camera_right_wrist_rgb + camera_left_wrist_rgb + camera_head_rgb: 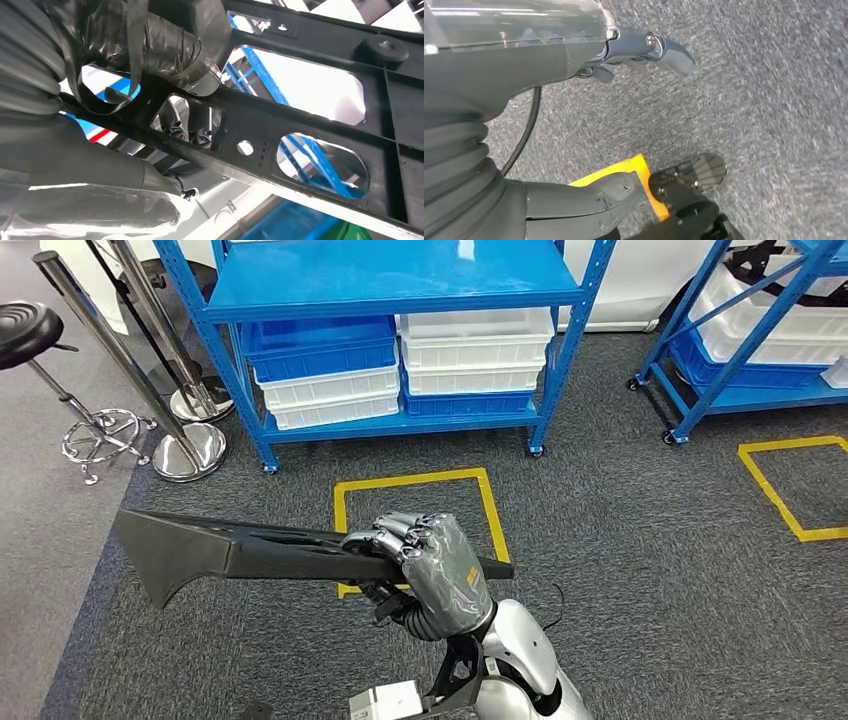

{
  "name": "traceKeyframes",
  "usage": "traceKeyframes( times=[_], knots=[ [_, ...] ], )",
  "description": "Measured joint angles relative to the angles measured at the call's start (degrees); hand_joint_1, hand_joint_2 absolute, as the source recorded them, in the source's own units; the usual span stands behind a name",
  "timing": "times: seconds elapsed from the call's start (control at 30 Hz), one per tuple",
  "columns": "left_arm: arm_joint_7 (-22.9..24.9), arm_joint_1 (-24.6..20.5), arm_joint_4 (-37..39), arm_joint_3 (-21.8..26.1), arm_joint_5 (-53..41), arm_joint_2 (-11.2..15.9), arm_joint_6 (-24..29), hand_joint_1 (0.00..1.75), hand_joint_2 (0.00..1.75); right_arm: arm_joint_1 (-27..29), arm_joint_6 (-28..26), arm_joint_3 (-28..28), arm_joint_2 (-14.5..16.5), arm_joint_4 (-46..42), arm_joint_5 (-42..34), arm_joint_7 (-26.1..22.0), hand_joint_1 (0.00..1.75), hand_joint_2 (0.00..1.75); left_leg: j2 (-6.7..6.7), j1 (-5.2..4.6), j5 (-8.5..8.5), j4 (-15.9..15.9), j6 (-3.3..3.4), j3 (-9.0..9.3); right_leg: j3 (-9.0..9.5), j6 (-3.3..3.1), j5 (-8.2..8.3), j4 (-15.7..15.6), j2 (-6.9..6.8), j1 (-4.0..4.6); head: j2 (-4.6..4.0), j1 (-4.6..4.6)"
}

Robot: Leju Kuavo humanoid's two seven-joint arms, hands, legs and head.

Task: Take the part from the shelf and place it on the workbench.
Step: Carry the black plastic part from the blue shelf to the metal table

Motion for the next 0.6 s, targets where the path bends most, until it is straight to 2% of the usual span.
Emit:
traceKeyframes(
  times=[0.03,0.07,0.13,0.17,0.2,0.23,0.27,0.3,0.33,0.37,0.4,0.43,0.5,0.53,0.57,0.6],
  knots=[
    [0.0,0.1,0.0,0.0,0.0,0.0,0.1,0.0,1.75,0.0,0.0,0.0,0.0,0.0,-0.1,-0.1,1.75,1.75,-0.12,0.08,-1.33,0.9,-0.3,-0.49,-0.62,-0.47,0.81,-0.2,-0.12,-0.16,-0.01,-0.01],
    [0.0,0.2,0.0,0.0,0.0,0.0,0.1,0.0,1.75,0.0,-0.1,0.0,0.0,0.0,-0.1,-0.3,1.75,1.75,-0.24,0.16,-3.83,2.8,-0.59,-1.22,-1.45,-0.84,1.67,-0.4,-0.24,-0.35,-0.01,-0.01],
    [0.0,0.3,0.1,0.0,0.0,0.0,0.2,0.0,1.75,0.0,-0.1,0.0,0.0,0.1,-0.2,-0.4,1.75,1.75,-0.31,0.43,-10.14,9.4,-1.08,-2.83,-3.5,-1.21,3.29,-0.2,-0.31,-0.31,-0.01,-0.02],
    [0.0,0.3,0.1,0.0,0.0,0.0,0.2,0.0,1.75,0.0,-0.1,0.0,0.0,0.1,-0.2,-0.4,1.75,1.75,-0.3,0.54,-11.98,13.1,-1.3,-3.35,-4.69,-1.15,4.12,-0.1,-0.33,-0.29,-0.01,-0.02],
    [0.0,0.3,0.1,0.0,0.0,0.0,0.2,0.0,1.75,0.1,-0.1,0.0,0.0,0.2,-0.2,-0.4,1.75,1.75,-0.3,0.64,-12.32,15.8,-1.46,-3.35,-5.87,-1.07,4.9,0.1,-0.35,-0.29,-0.01,-0.02],
    [0.0,0.3,0.1,0.0,0.0,0.0,0.2,0.0,1.75,0.1,-0.1,0.0,0.0,0.2,-0.2,-0.4,1.75,1.75,-0.3,0.72,-11.24,16.9,-1.58,-2.56,-7.12,-0.94,5.65,0.4,-0.38,-0.32,-0.01,-0.02],
    [-0.1,0.3,0.1,0.0,0.0,0.0,0.2,0.0,1.75,0.1,-0.1,0.0,0.0,0.3,-0.2,-0.4,1.75,1.75,-0.3,0.77,-9.48,16.3,-1.64,-1.01,-8.29,-0.78,6.31,0.7,-0.39,-0.38,-0.01,-0.02],
    [-0.1,0.3,0.1,0.0,0.0,0.0,0.2,0.0,1.75,0.1,-0.1,0.0,0.0,0.3,-0.2,-0.4,1.75,1.75,-0.31,0.81,-7.94,13.5,-1.63,1.7,-9.41,-0.58,6.93,1.1,-0.39,-0.45,0.0,-0.02],
    [-0.1,0.2,0.1,0.0,0.0,0.0,0.2,0.0,1.75,0.1,-0.2,0.0,0.0,0.3,-0.3,-0.4,1.75,1.75,-0.35,0.8,-7.72,9.2,-1.57,5.09,-10.38,-0.32,7.5,1.5,-0.37,-0.47,0.0,-0.03],
    [-0.1,0.1,0.1,0.0,0.0,0.0,0.3,0.0,1.75,0.1,-0.1,0.0,0.0,0.3,-0.4,-0.4,1.75,1.75,-0.45,0.72,-8.45,4.7,-1.32,8.26,-11.03,-0.02,8.0,1.9,-0.36,-0.45,-0.01,-0.01],
    [-0.2,0.0,0.1,0.0,0.0,0.0,0.3,0.0,1.75,0.0,-0.1,0.0,0.0,0.3,-0.5,-0.4,1.75,1.75,-0.56,0.59,-9.38,1.0,-1.0,10.65,-11.4,0.32,8.57,2.1,-0.38,-0.43,-0.01,-0.01],
    [-0.2,-0.1,0.1,0.0,0.0,0.0,0.3,0.0,1.75,-0.1,0.1,0.0,0.0,0.3,-0.7,-0.4,1.75,1.75,-0.66,0.46,-10.27,-1.0,-0.64,11.76,-11.52,0.65,9.14,2.1,-0.41,-0.44,-0.02,-0.01],
    [-0.2,-0.1,0.1,0.0,0.1,0.0,0.2,0.0,1.75,-0.8,1.2,0.0,0.3,0.2,-1.0,0.2,1.75,1.75,-0.58,0.41,-9.56,-1.6,0.29,11.31,-11.65,1.34,10.15,1.8,-0.37,-0.56,-0.01,0.01],
    [-0.2,-0.2,0.1,0.0,0.2,0.0,0.2,0.0,1.75,-1.4,2.1,0.0,0.4,0.2,-1.1,0.8,1.75,1.75,-0.41,0.47,-8.91,-1.6,0.82,10.73,-12.05,1.64,9.49,2.1,-0.26,-0.64,-0.01,0.01],
    [-0.2,-0.3,0.1,0.0,0.2,0.0,0.1,0.0,1.75,-2.0,3.0,0.0,0.7,0.1,-1.2,1.3,1.75,1.75,-0.22,0.54,-8.1,-1.7,1.37,10.0,-12.66,1.9,7.65,3.4,-0.14,-0.72,0.0,0.03],
    [-0.1,-0.5,0.1,0.0,0.2,0.0,0.0,0.0,1.75,-2.5,3.7,0.0,0.9,0.0,-1.4,1.8,1.75,1.75,-0.05,0.59,-7.25,-1.7,1.8,9.18,-13.47,2.11,4.61,5.8,-0.03,-0.82,0.0,0.03]
  ],
)
